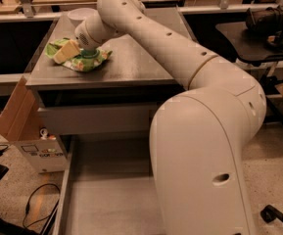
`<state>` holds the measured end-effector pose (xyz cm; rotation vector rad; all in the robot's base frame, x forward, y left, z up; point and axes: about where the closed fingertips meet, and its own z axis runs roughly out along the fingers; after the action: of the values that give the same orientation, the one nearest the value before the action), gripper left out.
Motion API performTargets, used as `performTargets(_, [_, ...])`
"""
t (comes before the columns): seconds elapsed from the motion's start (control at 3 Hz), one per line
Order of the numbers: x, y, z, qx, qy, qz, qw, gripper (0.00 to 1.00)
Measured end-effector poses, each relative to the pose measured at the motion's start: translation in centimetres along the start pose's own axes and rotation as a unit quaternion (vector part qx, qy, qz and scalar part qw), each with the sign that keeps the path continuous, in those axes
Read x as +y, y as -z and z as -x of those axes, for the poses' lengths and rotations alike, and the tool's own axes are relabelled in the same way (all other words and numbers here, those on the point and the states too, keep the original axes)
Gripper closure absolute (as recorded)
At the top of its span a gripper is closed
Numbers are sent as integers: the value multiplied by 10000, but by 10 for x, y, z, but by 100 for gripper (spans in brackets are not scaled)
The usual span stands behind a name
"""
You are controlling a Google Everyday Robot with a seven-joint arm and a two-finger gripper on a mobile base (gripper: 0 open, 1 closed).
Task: Place green rice chip bag into middle drawer
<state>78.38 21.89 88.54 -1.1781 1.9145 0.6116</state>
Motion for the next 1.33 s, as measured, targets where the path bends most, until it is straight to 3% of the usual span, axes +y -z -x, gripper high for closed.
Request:
performTargets(0.33, [-13,-63,8,-180,140,18,9997,47])
performTargets(0.67, [-20,-84,9,-210,302,47,9993,70])
performTargets(1.0, [-20,-79,17,-210,302,47,9993,93])
performTargets(1.33, [-20,-75,22,-210,302,47,9993,100])
